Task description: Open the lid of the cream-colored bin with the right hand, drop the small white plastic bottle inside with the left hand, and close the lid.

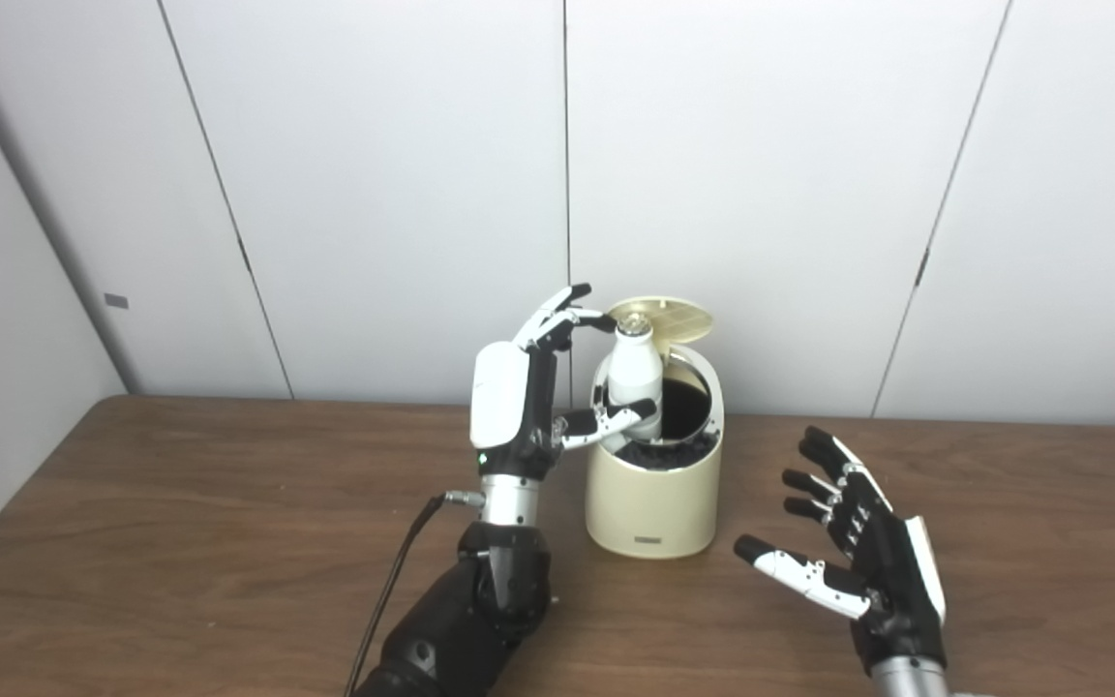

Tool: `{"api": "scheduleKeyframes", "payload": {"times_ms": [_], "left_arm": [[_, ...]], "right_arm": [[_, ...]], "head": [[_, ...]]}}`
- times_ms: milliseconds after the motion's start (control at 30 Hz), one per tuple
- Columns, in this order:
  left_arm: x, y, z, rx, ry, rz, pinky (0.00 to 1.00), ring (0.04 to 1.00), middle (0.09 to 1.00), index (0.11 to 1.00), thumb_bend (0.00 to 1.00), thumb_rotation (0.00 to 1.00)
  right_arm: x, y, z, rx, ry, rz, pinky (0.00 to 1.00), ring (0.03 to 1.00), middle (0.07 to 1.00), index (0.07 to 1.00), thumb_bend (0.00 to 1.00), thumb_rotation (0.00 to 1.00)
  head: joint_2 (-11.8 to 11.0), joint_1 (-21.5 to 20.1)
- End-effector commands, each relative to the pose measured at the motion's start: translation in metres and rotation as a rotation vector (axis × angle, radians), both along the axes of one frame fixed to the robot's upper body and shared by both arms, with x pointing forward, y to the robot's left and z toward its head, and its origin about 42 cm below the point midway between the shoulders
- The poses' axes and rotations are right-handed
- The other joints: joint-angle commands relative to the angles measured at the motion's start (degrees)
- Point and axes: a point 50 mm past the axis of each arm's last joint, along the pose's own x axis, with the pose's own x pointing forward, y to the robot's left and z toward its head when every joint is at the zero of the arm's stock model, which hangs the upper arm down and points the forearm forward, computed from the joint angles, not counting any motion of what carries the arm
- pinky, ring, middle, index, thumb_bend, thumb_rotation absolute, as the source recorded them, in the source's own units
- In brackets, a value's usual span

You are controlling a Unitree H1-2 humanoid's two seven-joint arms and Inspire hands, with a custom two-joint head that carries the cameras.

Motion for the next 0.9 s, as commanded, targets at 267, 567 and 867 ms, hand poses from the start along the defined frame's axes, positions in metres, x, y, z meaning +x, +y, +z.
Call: {"api": "scheduleKeyframes", "payload": {"times_ms": [267,567,867], "left_arm": [[0.007,-0.001,0.027,-0.008,-0.089,-0.023,0.62,0.777,0.838,0.742,0.75,0.00],[-0.001,0.001,0.028,-0.062,-0.118,-0.048,0.59,0.727,0.765,0.713,0.74,0.00],[-0.011,0.010,0.024,-0.134,-0.099,-0.056,0.54,0.659,0.724,0.701,0.72,0.00]], "right_arm": [[0.003,0.005,0.019,-0.012,-0.074,0.011,0.69,0.773,0.871,0.857,0.73,0.17],[0.002,0.004,0.019,-0.018,-0.073,0.013,0.69,0.772,0.870,0.854,0.73,0.14],[0.004,0.002,0.017,-0.021,-0.069,0.024,0.65,0.750,0.871,0.851,0.72,0.13]], "head": [[0.24,0.20],[0.29,0.60],[0.09,1.46]]}}
